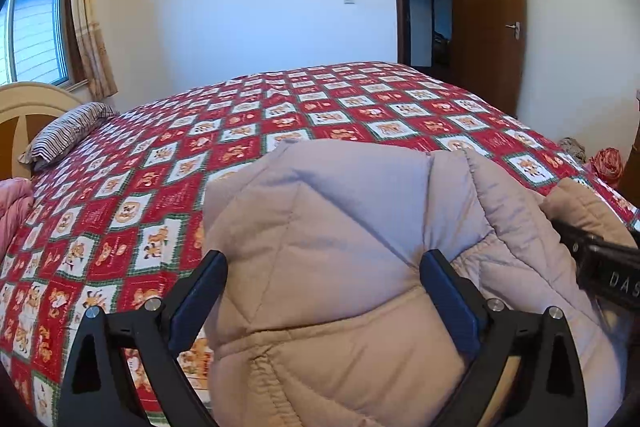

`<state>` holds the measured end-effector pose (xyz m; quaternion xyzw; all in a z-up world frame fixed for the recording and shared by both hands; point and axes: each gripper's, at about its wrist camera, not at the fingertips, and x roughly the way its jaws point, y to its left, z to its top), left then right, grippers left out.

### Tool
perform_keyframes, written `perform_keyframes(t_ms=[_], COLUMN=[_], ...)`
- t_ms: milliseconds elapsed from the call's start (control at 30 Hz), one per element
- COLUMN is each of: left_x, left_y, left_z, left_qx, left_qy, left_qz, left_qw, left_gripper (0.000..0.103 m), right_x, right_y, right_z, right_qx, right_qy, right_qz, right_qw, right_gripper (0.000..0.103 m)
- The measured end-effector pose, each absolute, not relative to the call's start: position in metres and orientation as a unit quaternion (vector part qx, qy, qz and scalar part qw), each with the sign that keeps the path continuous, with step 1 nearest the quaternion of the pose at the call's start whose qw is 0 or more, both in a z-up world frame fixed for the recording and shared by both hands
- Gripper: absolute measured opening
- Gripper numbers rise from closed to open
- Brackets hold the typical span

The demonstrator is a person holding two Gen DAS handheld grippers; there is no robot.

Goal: Fold large clothes
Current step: 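Press the folded jacket bundle together with both grippers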

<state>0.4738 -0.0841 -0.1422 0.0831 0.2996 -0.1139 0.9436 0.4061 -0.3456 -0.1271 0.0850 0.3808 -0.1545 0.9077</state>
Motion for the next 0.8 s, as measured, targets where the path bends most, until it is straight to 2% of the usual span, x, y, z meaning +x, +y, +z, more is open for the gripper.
perform_keyframes(t_ms=[200,800], left_x=[0.478,0.496], left_y=[-0.082,-0.089], left_z=[-0.154,-0.176], left_qx=[0.075,0.074], left_qy=[0.304,0.353], left_qz=[-0.112,-0.116], left_qw=[0.943,0.926], left_gripper=[0.102,0.102], right_x=[0.403,0.415], right_y=[-0.347,-0.356], right_z=[-0.141,-0.171], right_qx=[0.082,0.102], right_qy=[0.382,0.405], right_qz=[-0.155,-0.16], right_qw=[0.907,0.894], right_gripper=[0.069,0.073])
